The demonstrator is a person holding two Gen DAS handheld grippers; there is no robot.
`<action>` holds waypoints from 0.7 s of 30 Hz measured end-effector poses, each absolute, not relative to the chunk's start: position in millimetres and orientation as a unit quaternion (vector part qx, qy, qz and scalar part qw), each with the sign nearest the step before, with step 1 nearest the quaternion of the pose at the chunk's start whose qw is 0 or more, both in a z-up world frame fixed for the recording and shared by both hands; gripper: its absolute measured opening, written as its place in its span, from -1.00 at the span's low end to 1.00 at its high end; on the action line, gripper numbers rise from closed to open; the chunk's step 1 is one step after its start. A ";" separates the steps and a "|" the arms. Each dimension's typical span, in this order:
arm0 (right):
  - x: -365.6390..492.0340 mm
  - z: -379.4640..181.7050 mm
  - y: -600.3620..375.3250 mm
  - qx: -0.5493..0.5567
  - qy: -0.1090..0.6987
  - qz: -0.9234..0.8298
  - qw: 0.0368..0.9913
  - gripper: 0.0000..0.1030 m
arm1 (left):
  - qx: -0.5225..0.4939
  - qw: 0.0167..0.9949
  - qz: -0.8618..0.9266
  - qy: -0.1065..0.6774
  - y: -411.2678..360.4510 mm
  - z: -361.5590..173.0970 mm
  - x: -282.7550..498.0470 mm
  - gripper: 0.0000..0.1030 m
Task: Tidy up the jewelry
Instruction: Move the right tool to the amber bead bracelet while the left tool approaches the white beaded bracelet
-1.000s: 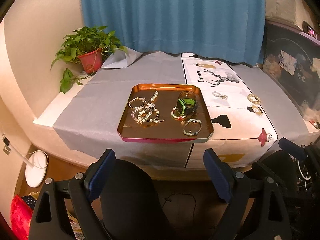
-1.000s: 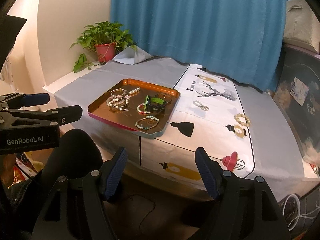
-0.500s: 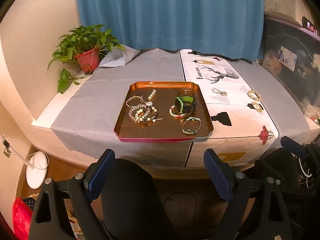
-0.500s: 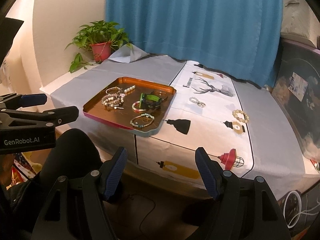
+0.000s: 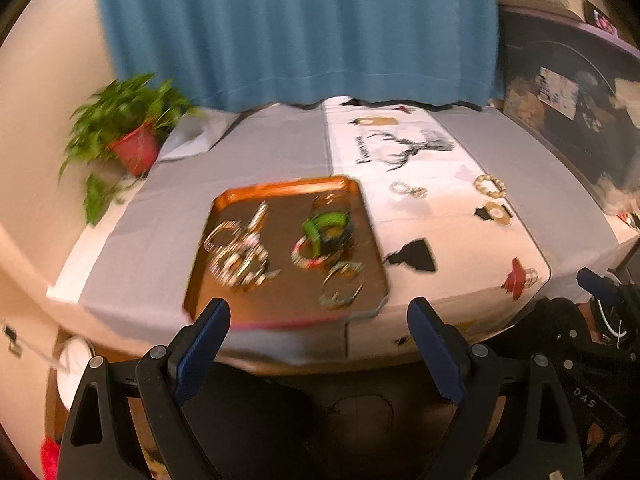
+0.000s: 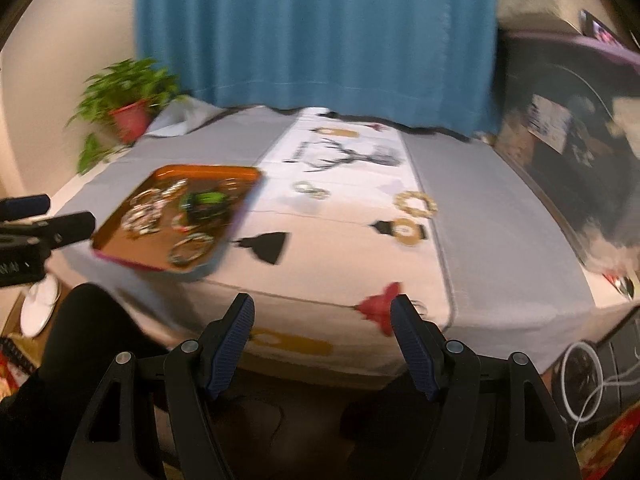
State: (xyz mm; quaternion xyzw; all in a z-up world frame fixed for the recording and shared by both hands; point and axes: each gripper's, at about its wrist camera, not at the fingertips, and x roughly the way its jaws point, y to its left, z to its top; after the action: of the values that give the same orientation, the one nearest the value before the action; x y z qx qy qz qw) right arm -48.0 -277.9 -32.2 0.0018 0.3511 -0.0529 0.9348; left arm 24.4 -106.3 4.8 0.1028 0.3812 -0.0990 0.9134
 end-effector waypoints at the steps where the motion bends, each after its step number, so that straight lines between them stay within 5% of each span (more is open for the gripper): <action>1: -45.0 -33.2 -286.1 0.005 0.352 -0.059 0.934 0.38 | 0.106 0.913 -0.106 0.379 -113.3 5.9 30.4 0.71; 17: 97.5 -72.0 -451.9 0.073 0.380 -0.128 0.913 0.39 | 0.233 0.831 -0.249 0.440 -250.2 -49.2 214.7 0.71; 21: 146.2 -85.1 -469.3 0.079 0.392 -0.128 0.908 0.39 | 0.266 0.808 -0.257 0.458 -266.6 -79.1 244.9 0.41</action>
State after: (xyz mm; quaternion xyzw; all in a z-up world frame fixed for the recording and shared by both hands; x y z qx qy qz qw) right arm 146.2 -469.3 -85.1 0.0785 0.3918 -0.1277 0.9078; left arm 244.9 -266.6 -79.1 0.2663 0.4585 -0.2569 0.8080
